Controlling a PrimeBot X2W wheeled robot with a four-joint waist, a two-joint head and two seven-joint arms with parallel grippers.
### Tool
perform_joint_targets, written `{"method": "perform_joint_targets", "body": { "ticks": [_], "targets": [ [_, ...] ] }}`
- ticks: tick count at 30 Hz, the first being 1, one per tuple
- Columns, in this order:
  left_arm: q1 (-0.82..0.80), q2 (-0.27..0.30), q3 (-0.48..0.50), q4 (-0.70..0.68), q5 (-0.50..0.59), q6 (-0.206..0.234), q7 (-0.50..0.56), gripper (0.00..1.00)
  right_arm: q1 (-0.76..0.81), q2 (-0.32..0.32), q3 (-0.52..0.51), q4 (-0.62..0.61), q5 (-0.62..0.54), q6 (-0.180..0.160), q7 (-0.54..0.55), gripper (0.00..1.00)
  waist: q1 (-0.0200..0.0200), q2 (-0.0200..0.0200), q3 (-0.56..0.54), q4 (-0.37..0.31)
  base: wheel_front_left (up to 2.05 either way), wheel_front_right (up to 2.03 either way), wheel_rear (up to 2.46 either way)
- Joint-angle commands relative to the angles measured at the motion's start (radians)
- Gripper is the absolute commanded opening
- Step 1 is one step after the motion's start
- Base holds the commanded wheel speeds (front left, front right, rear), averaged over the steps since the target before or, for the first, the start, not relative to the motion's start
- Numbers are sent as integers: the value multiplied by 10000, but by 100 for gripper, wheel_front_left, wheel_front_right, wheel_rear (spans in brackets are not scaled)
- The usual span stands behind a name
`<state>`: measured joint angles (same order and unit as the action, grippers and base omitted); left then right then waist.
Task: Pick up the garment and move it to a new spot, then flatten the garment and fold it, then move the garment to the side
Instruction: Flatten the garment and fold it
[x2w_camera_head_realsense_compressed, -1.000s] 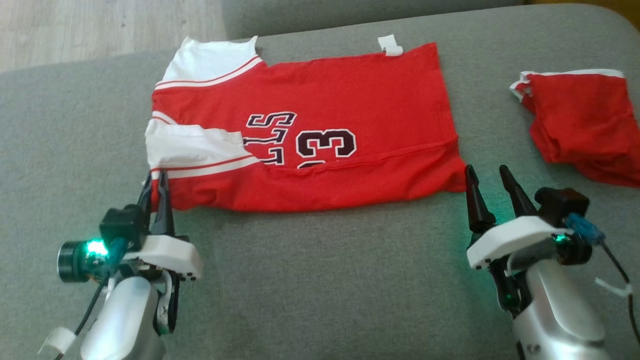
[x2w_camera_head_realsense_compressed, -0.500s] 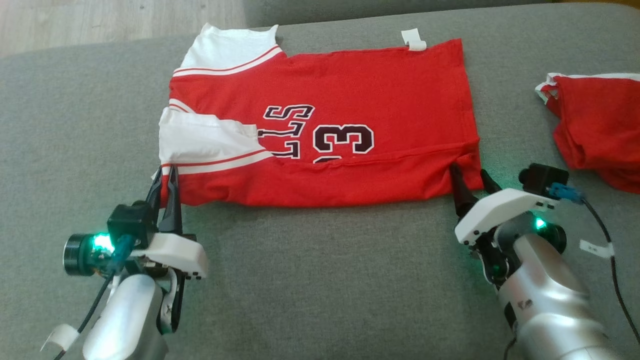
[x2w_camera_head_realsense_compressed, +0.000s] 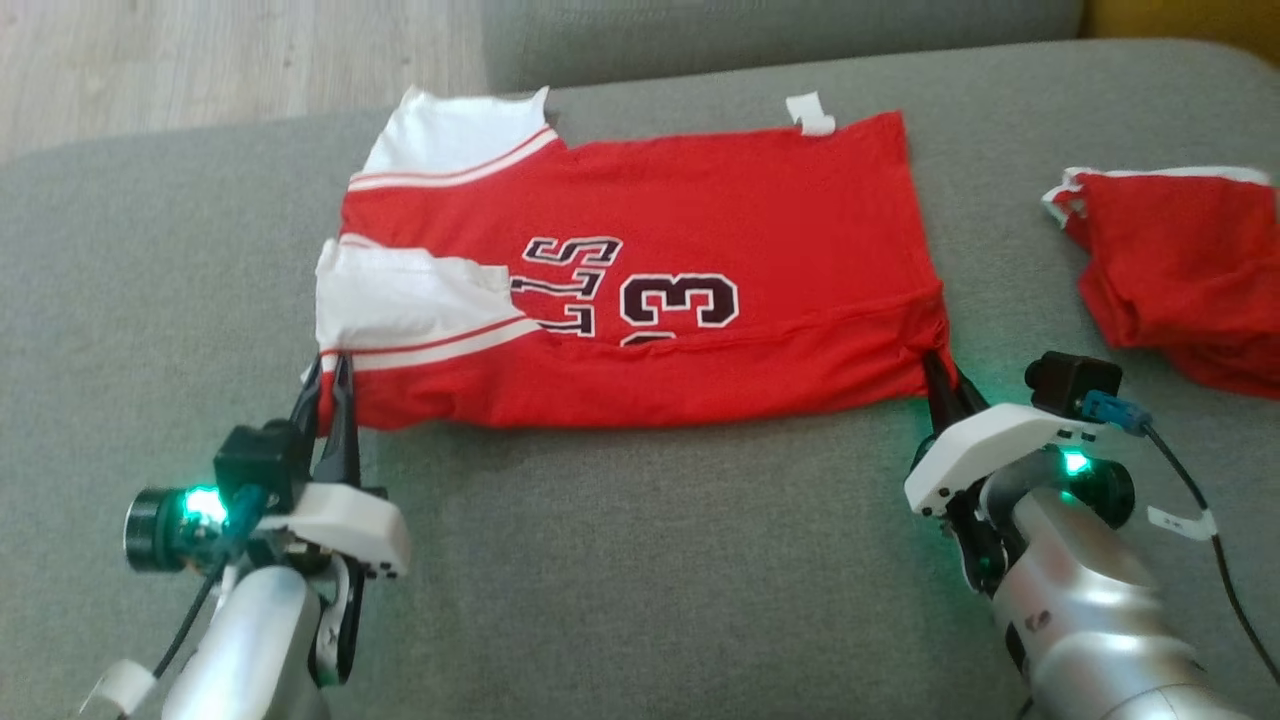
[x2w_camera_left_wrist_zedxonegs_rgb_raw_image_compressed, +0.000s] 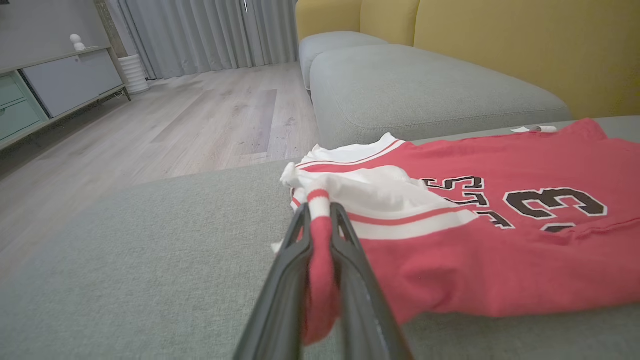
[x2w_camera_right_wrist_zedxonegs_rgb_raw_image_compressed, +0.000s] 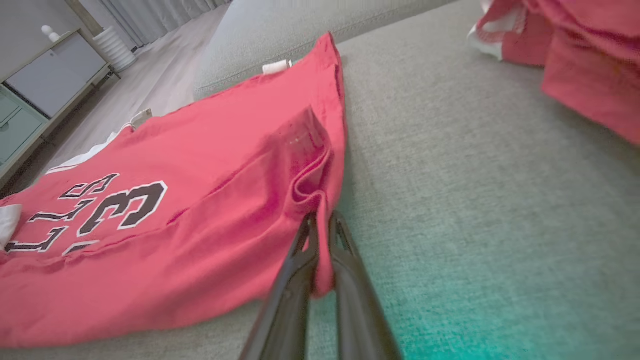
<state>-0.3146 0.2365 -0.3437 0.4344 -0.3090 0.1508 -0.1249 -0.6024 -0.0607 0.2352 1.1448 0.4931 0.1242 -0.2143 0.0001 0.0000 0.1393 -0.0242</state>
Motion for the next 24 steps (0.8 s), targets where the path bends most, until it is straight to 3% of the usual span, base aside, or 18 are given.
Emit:
{"method": "perform_joint_targets", "body": {
  "ticks": [1,7,13,24],
  "targets": [
    [-90,334,399,-233,-85,76,-99,0,-217,104,150,-147,-146,65,-245,0,-1,0,-185,-98,0,0,0],
    [489,326,438,-224,-311,124,-139,0,125,105,37,-147,-435,65,-332,0,-1,0,-813,-205,0,0,0],
    [1461,271,214,-620,-522,62,149,0,794,-56,56,-458,-439,65,258,0,-1,0,-1485,-210,0,0,0],
    [3239,408,127,-2391,-759,554,746,0,2616,-714,-289,-3002,-542,65,1419,0,-1,0,-1792,-246,0,0,0]
  ]
}}
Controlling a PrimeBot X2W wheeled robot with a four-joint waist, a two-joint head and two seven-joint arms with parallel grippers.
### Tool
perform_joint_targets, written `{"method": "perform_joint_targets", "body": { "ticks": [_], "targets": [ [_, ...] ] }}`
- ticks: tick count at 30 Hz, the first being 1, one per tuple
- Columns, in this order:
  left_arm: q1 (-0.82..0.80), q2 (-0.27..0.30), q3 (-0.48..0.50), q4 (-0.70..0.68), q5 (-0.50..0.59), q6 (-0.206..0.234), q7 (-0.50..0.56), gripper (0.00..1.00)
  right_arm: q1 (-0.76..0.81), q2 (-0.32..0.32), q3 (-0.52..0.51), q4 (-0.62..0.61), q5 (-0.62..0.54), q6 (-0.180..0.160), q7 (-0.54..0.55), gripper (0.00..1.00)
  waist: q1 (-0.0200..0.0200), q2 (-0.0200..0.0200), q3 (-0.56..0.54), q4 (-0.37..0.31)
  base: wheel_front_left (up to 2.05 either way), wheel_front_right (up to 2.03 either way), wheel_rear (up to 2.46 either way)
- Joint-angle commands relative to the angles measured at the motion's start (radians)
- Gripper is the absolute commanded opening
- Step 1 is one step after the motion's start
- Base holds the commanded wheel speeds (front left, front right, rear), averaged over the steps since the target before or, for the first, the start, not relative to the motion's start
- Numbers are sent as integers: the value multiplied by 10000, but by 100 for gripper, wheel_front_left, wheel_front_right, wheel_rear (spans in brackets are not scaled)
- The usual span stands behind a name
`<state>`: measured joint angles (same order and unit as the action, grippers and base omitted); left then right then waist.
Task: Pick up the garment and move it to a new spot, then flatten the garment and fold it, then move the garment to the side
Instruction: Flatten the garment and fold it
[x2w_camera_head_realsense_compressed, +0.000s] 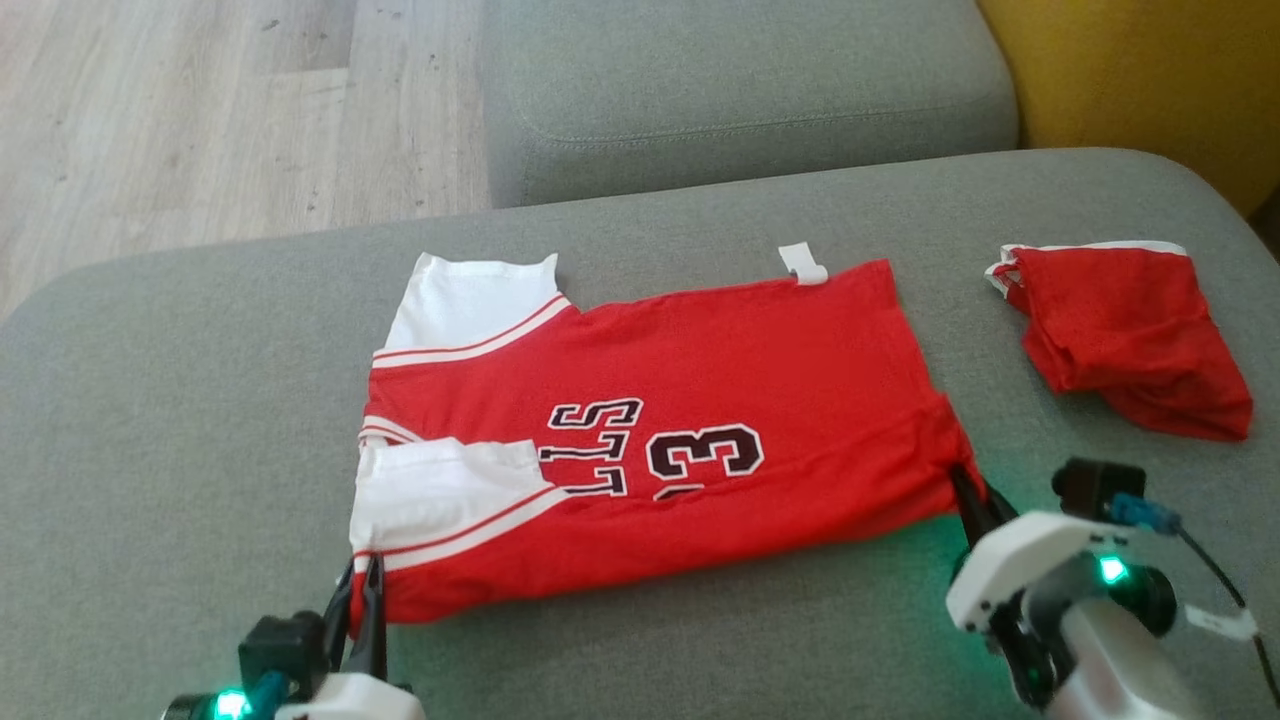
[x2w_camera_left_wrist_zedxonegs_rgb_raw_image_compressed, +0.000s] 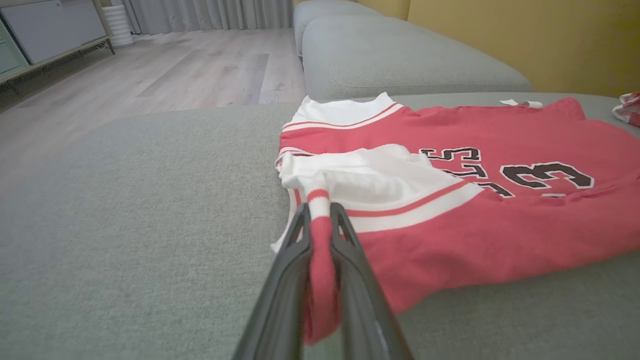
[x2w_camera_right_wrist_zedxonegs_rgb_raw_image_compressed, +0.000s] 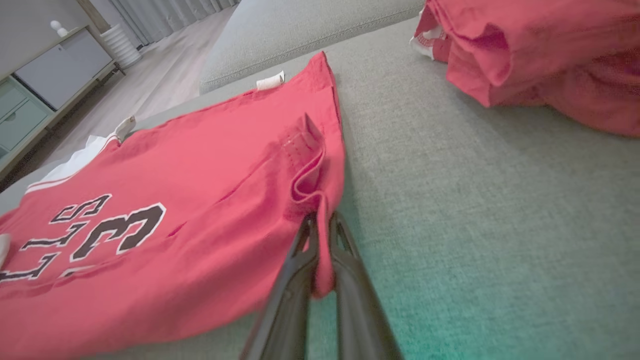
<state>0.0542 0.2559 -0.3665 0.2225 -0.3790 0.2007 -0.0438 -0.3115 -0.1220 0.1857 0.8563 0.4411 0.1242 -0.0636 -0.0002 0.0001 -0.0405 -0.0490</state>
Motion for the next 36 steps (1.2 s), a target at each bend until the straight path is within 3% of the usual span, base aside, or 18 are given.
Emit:
{"method": "perform_joint_targets", "body": {
  "ticks": [1,4,5,6,7,13,18,24,29,36],
  "targets": [
    [-378,227,322,-325,-50,78,-13,0,-85,-94,104,-415,-102,65,18,0,2,-1,18,-7,0,0,0],
    [-343,235,261,-355,-38,95,18,0,479,-8,-319,-1248,-400,65,349,0,2,-1,73,-42,0,0,0],
    [-378,222,252,-341,-39,96,2,6,632,27,-525,-1536,-579,65,359,81,2,-1,94,-50,0,0,0],
    [-431,243,230,-298,0,85,-39,44,777,103,-728,-1798,-719,65,441,100,2,-1,118,-65,0,0,0],
    [-493,253,214,-254,31,73,-94,99,900,176,-877,-2083,-896,65,515,100,2,-1,145,-87,0,0,0],
    [-952,253,415,-159,71,161,-642,100,1246,543,-1912,-4314,-1885,65,156,100,2,-1,347,-291,0,0,0],
    [-1498,392,749,-497,110,157,-1404,100,1132,673,-2314,-6148,-1963,65,-47,100,2,-1,633,-468,0,0,0],
    [-2607,760,920,-1059,261,-177,-1706,100,659,700,-2451,-7348,-2103,65,210,100,2,-1,1139,-643,0,0,0],
    [-4125,1321,651,-846,343,-973,-830,100,90,643,-2232,-7552,-2284,65,513,100,2,-1,1764,-787,0,0,0],
    [-6948,2300,39,973,-56,-2862,1777,100,-1002,452,-1621,-7406,-2331,65,555,100,2,-1,2955,-1115,0,0,0]
  ]
}}
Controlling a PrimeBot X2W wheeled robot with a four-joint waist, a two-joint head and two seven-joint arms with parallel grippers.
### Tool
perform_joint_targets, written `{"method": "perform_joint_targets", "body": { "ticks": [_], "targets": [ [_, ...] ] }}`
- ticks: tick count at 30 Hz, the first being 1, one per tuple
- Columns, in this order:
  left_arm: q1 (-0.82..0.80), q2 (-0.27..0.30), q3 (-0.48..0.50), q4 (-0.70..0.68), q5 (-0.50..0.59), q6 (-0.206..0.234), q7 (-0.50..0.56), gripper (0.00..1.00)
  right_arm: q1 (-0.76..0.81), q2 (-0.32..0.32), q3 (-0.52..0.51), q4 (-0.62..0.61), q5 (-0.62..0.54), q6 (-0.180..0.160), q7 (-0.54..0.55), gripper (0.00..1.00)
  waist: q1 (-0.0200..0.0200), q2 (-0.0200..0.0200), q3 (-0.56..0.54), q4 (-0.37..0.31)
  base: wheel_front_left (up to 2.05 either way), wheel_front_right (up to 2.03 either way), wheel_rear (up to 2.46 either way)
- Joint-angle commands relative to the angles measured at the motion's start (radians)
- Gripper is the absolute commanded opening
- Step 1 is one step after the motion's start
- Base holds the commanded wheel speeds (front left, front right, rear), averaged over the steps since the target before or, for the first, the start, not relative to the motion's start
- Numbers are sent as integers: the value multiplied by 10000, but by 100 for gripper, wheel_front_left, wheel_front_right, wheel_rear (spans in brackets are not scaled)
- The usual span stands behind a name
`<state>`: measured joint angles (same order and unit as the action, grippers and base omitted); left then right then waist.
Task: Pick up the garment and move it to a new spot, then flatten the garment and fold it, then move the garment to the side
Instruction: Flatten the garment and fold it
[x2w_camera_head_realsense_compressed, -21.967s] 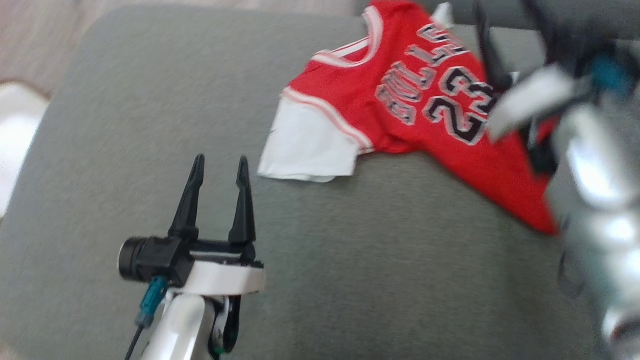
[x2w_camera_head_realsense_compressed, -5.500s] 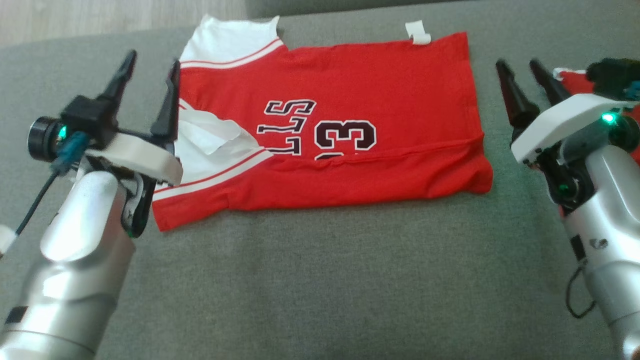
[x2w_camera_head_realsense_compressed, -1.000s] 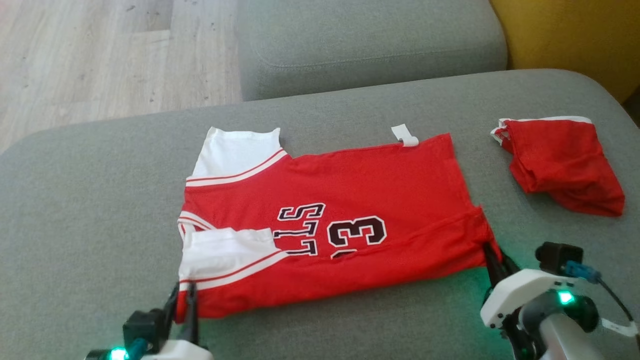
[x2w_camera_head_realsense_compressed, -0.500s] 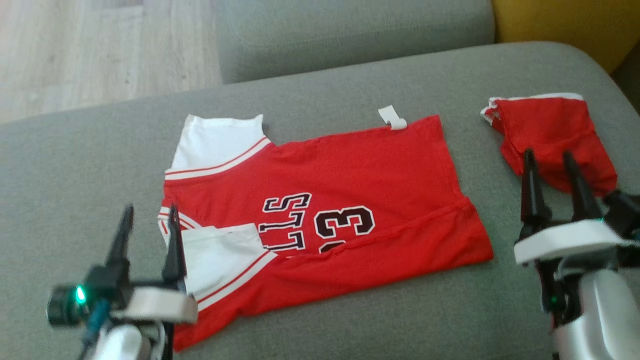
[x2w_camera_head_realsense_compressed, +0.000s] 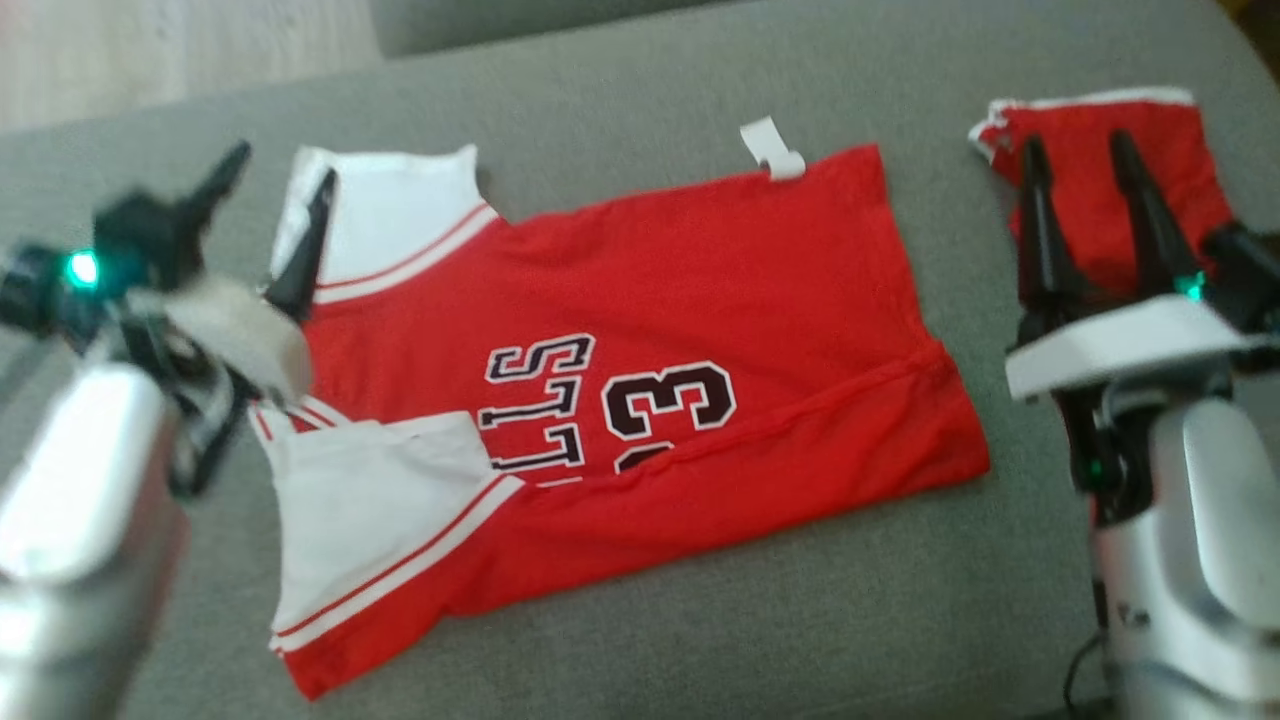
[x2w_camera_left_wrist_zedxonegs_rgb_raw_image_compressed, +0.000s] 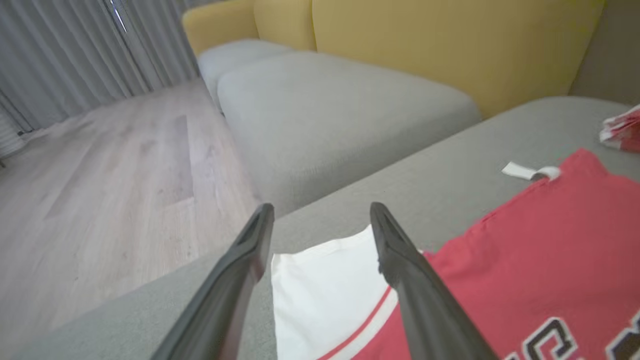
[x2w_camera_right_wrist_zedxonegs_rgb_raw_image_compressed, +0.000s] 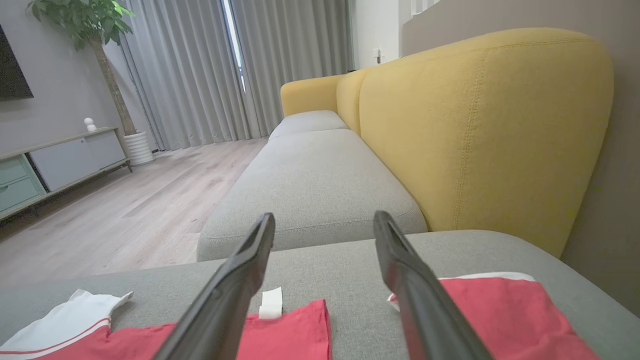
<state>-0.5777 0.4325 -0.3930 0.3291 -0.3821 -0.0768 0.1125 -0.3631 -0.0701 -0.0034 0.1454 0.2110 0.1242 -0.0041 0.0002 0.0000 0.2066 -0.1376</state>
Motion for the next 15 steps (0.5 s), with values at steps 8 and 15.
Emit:
{"method": "perform_joint_targets", "body": {
  "ticks": [8,15],
  "targets": [
    [-2793,1279,-744,1848,-570,-525,1897,100,-1427,-44,742,-126,57,65,-312,100,-2,0,1560,-629,0,0,0],
    [-4315,1840,-1988,2937,-1161,-536,2439,100,-1771,96,909,-255,229,65,-650,100,-2,0,2455,-911,0,0,0]
  ]
}}
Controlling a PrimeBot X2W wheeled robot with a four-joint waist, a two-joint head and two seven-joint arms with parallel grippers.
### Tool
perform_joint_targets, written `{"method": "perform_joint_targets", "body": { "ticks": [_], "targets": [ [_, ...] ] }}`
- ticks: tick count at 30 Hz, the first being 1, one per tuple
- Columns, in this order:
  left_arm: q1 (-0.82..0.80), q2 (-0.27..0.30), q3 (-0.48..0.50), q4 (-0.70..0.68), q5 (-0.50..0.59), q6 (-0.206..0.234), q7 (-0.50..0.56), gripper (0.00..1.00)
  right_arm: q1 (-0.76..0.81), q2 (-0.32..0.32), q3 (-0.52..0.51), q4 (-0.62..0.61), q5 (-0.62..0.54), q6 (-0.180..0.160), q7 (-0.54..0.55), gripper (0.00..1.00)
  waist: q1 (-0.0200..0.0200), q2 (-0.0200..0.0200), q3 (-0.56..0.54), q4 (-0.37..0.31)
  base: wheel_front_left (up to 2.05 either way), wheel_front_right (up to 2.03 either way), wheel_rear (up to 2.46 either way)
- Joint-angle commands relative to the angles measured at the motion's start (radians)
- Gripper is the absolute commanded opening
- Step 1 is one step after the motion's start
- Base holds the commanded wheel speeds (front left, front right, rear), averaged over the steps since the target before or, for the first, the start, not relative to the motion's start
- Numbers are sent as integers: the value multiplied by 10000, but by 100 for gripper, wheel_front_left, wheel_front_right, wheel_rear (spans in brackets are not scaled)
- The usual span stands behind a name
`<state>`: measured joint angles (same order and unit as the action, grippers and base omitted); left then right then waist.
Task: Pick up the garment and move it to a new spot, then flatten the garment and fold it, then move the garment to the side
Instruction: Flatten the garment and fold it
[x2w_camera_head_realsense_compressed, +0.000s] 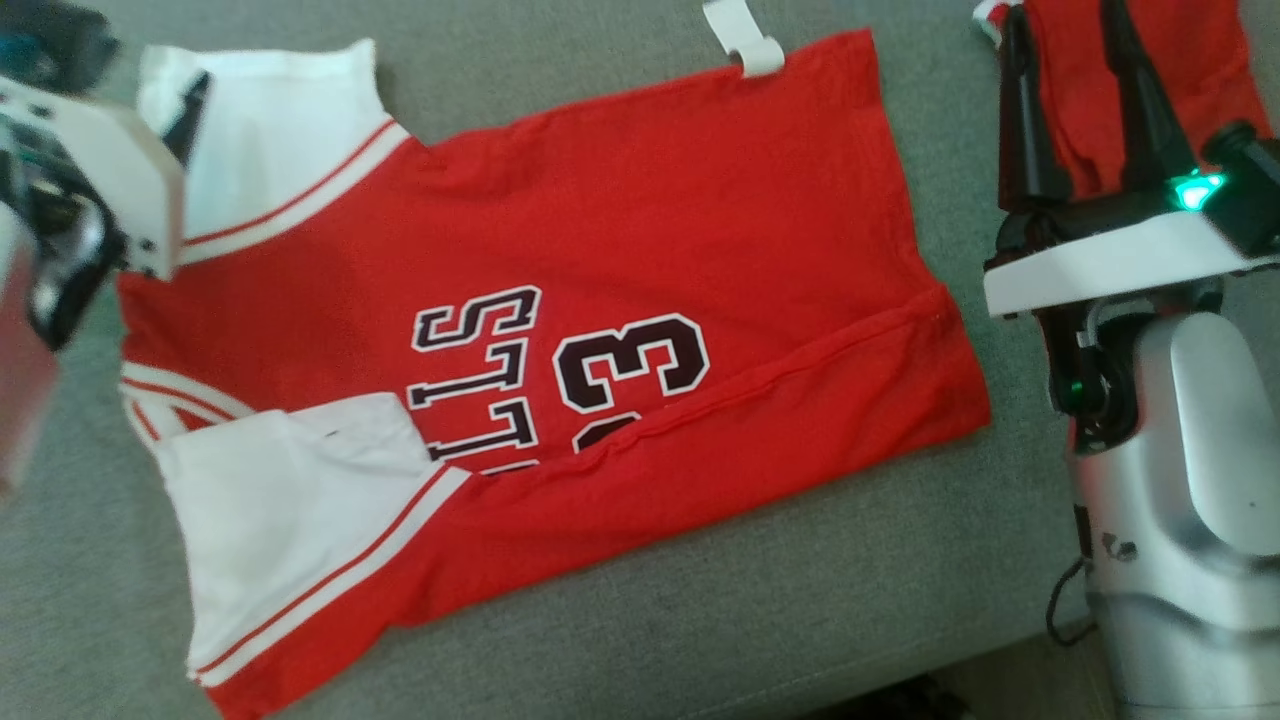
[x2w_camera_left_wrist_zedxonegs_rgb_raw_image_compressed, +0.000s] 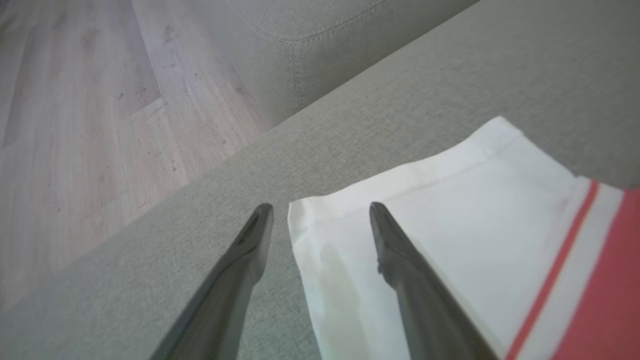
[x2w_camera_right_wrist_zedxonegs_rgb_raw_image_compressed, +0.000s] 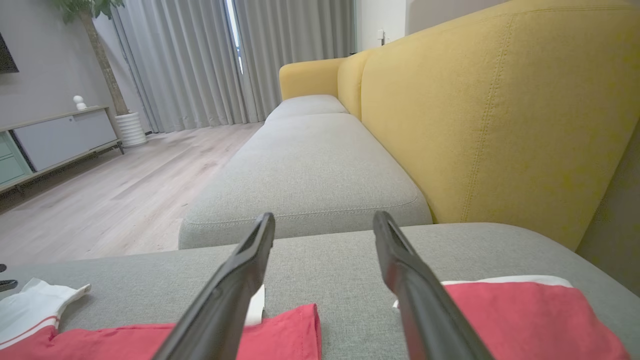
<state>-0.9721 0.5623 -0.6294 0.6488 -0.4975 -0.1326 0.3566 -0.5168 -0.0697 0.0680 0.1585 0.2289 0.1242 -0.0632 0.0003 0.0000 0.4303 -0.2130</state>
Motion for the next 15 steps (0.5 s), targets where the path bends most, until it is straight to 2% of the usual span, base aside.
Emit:
{"method": "perform_joint_targets", "body": {
  "ticks": [1,11,15],
  "targets": [
    [-554,604,272,-97,-70,22,23,100,-251,110,236,-417,58,65,-101,100,-3,0,318,-190,0,0,0],
    [-1653,816,-739,1215,-600,20,388,100,-380,185,341,-517,170,65,-360,100,-3,0,706,-381,0,0,0],
    [-1730,728,-947,1484,-1394,20,969,100,-387,191,278,-494,202,65,-411,100,-3,0,729,-413,0,0,0]
  ]
}}
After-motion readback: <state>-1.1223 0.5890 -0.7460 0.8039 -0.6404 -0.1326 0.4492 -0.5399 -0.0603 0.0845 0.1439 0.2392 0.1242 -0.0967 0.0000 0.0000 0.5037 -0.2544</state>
